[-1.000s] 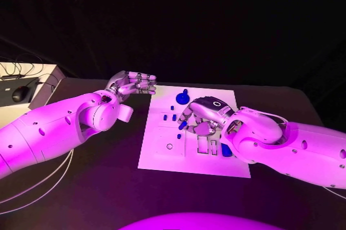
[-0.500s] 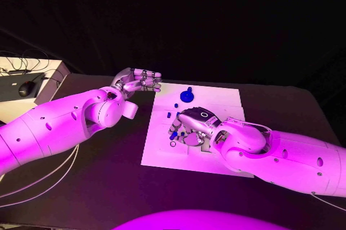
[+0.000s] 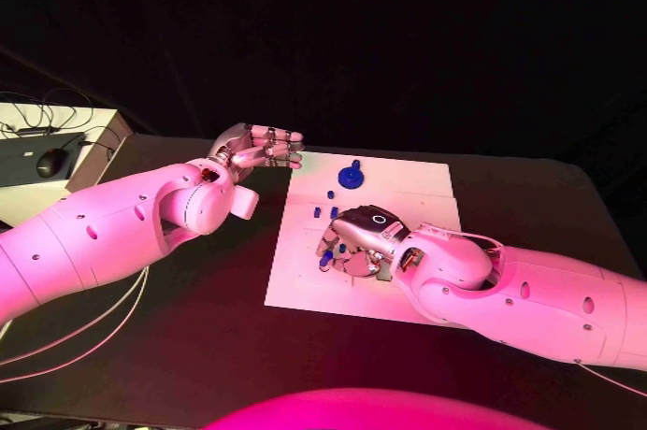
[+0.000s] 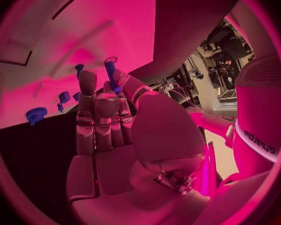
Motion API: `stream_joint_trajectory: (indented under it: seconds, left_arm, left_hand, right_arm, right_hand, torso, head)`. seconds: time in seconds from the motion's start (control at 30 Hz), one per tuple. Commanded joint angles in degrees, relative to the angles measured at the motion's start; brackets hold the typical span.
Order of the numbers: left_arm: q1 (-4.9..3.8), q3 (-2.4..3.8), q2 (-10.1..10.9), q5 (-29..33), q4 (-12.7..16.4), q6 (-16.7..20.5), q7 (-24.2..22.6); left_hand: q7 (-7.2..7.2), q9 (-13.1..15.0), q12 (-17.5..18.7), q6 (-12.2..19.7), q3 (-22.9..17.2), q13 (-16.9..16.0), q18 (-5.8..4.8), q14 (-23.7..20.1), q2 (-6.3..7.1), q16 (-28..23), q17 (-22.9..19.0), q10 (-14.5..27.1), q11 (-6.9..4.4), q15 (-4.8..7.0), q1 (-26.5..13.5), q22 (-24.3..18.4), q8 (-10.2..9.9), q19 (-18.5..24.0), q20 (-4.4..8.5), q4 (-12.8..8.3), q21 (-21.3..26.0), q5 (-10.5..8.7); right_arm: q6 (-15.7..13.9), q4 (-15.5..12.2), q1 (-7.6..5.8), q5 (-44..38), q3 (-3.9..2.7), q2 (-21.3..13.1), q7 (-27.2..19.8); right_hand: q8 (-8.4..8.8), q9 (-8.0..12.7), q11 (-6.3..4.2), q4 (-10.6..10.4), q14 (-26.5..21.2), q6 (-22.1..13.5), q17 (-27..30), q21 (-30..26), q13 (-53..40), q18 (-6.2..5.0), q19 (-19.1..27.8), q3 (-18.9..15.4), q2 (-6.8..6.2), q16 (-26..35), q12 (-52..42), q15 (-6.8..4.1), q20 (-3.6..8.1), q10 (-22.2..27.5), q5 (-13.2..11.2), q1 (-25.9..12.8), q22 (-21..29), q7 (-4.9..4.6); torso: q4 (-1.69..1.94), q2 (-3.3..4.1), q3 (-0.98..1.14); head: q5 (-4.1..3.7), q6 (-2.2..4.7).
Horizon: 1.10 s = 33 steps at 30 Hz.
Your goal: Assemble the parts on the task board
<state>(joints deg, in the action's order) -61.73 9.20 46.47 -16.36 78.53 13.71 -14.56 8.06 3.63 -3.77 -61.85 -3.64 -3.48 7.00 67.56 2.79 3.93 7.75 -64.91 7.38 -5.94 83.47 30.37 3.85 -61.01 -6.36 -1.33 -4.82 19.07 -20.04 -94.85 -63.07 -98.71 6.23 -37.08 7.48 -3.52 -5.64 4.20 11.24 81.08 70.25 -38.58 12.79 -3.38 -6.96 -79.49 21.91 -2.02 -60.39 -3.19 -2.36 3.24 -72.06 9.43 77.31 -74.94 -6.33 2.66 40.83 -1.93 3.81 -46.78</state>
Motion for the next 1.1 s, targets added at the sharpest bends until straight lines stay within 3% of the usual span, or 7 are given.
stream_joint_trajectory:
  seconds: [0.03,0.5,1.1]
  left_arm:
    - [0.00,0.04,-0.03,0.31,0.14,-0.39,-0.67]
    - [0.00,0.04,0.08,0.31,0.13,-0.38,-0.55]
    - [0.00,0.04,0.34,0.31,0.27,-0.35,-0.45]
  left_hand:
    - [0.26,-0.01,0.21,-0.21,-0.01,0.08,-0.79,-0.33,-0.12,-0.03,0.06,0.01,-0.09,0.17,0.31,0.04,-0.28,0.04,-0.06,0.22,0.04,0.17]
    - [0.26,-0.01,0.21,-0.21,-0.01,0.08,-0.79,-0.33,-0.12,-0.03,0.06,0.01,-0.09,0.17,0.31,0.04,-0.28,0.04,-0.06,0.22,0.04,0.17]
    - [0.26,-0.01,0.21,-0.21,-0.01,0.08,-0.79,-0.33,-0.12,-0.03,0.06,0.01,-0.09,0.17,0.31,0.04,-0.28,0.04,-0.06,0.22,0.04,0.17]
  right_arm:
    - [1.30,-0.18,0.12,-1.22,0.02,0.09,-0.25]
    - [1.93,-0.54,0.26,-1.23,0.09,-0.15,-0.38]
    - [3.33,1.16,0.41,-2.14,0.24,0.28,0.27]
  right_hand:
    - [-0.36,-0.05,-1.86,0.25,0.13,0.06,-0.08,0.20,-0.30,-1.03,0.33,0.12,1.68,-0.05,-0.39,-0.28,0.19,-3.79,0.38,1.03,-1.15,-0.22]
    - [-0.35,-0.05,-1.86,0.42,0.12,0.06,-0.09,0.38,-0.30,-1.05,0.43,0.05,1.77,-0.06,-0.39,-0.28,0.18,-3.80,0.34,0.96,-1.13,-0.22]
    - [-0.35,-0.05,-1.86,0.42,0.12,0.06,-0.09,0.38,-0.30,-1.05,0.43,0.05,1.77,-0.06,-0.39,-0.28,0.18,-3.80,0.34,0.96,-1.13,-0.22]
  torso:
    - [0.00,0.02,0.00]
    - [-0.02,0.01,-0.03]
    - [0.00,0.01,-0.03]
  head:
    - [0.07,-0.11]
    - [0.19,-0.52]
    - [0.15,-0.75]
